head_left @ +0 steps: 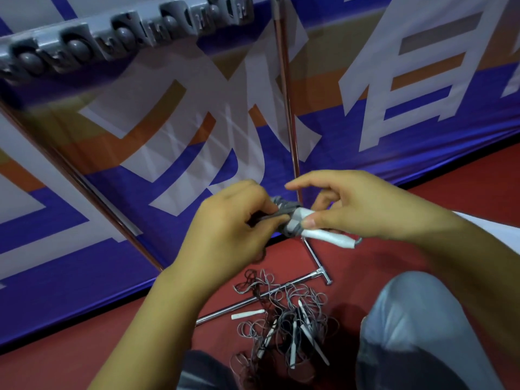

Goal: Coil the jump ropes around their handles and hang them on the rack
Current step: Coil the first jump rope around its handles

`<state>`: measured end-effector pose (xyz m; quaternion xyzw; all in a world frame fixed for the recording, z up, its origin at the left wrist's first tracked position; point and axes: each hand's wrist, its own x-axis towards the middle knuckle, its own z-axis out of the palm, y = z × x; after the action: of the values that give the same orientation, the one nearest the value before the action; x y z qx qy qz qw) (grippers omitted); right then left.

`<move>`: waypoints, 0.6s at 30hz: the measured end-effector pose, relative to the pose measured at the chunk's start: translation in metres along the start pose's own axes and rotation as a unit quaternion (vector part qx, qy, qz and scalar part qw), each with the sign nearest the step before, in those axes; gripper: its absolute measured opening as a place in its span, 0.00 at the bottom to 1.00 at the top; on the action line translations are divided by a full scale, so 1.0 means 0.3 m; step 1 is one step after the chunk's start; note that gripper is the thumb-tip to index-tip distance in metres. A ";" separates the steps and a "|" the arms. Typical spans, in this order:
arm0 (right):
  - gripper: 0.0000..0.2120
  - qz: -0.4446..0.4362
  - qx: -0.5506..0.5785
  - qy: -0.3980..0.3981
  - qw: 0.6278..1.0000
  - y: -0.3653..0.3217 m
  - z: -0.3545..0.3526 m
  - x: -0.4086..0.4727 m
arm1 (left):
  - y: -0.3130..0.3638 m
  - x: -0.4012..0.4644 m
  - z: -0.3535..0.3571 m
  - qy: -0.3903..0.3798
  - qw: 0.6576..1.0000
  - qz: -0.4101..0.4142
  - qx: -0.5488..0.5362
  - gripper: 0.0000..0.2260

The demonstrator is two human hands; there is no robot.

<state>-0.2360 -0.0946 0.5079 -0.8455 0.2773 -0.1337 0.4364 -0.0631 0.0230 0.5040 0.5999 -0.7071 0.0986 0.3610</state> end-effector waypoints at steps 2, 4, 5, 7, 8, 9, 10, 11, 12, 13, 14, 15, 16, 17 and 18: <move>0.17 -0.013 0.004 0.069 0.998 0.014 0.016 0.003 | 0.009 -0.018 0.014 0.014 1.000 -0.011 0.015 0.09; 0.16 -0.024 -0.003 0.137 0.990 0.033 0.026 0.012 | 0.018 -0.041 0.024 0.004 0.999 -0.033 0.019 0.11; 0.17 -0.031 0.006 0.161 0.987 0.041 0.031 0.016 | 0.026 -0.050 0.024 -0.013 0.998 -0.060 0.012 0.12; 0.17 -0.046 0.020 0.199 0.979 0.049 0.036 0.017 | 0.042 -0.058 0.023 -0.080 0.984 -0.154 -0.042 0.15; 0.17 -0.059 0.012 0.219 0.974 0.053 0.038 0.017 | 0.046 -0.056 0.026 -0.129 0.964 -0.210 -0.096 0.17; 0.18 -0.075 0.000 0.235 0.969 0.055 0.039 0.017 | 0.047 -0.051 0.031 -0.184 0.926 -0.273 -0.184 0.19; 0.18 -0.093 -0.010 0.247 0.965 0.058 0.040 0.016 | 0.044 -0.046 0.041 -0.234 0.864 -0.333 -0.296 0.21; 0.18 -0.113 -0.016 0.253 0.961 0.058 0.043 0.016 | 0.039 -0.040 0.051 -0.264 0.798 -0.374 -0.391 0.23; 0.18 -0.133 -0.019 0.256 0.957 0.058 0.047 0.016 | 0.029 -0.035 0.064 -0.270 0.757 -0.390 -0.448 0.24; 0.18 -0.152 -0.024 0.259 0.953 0.057 0.051 0.015 | 0.017 -0.027 0.077 -0.256 0.737 -0.398 -0.483 0.25; 0.18 -0.170 -0.032 0.265 0.949 0.056 0.057 0.015 | 0.005 -0.018 0.088 -0.228 0.721 -0.402 -0.516 0.25; 0.18 -0.186 -0.043 0.272 0.943 0.055 0.061 0.015 | -0.006 -0.009 0.096 -0.201 0.702 -0.406 -0.550 0.24; 0.18 -0.198 -0.053 0.277 0.939 0.052 0.064 0.015 | -0.015 0.000 0.102 -0.185 0.675 -0.408 -0.586 0.22; 0.18 -0.207 -0.061 0.281 0.935 0.050 0.064 0.015 | -0.016 0.011 0.104 -0.183 0.648 -0.403 -0.621 0.19; 0.18 -0.215 -0.065 0.281 0.933 0.047 0.063 0.015 | -0.017 0.018 0.107 -0.197 0.618 -0.394 -0.651 0.16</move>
<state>-0.2284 -0.0911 0.4854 -0.8392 0.2087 -0.4381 0.2456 -0.0712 -0.0009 0.4829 0.4339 -0.3361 -0.6599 0.5131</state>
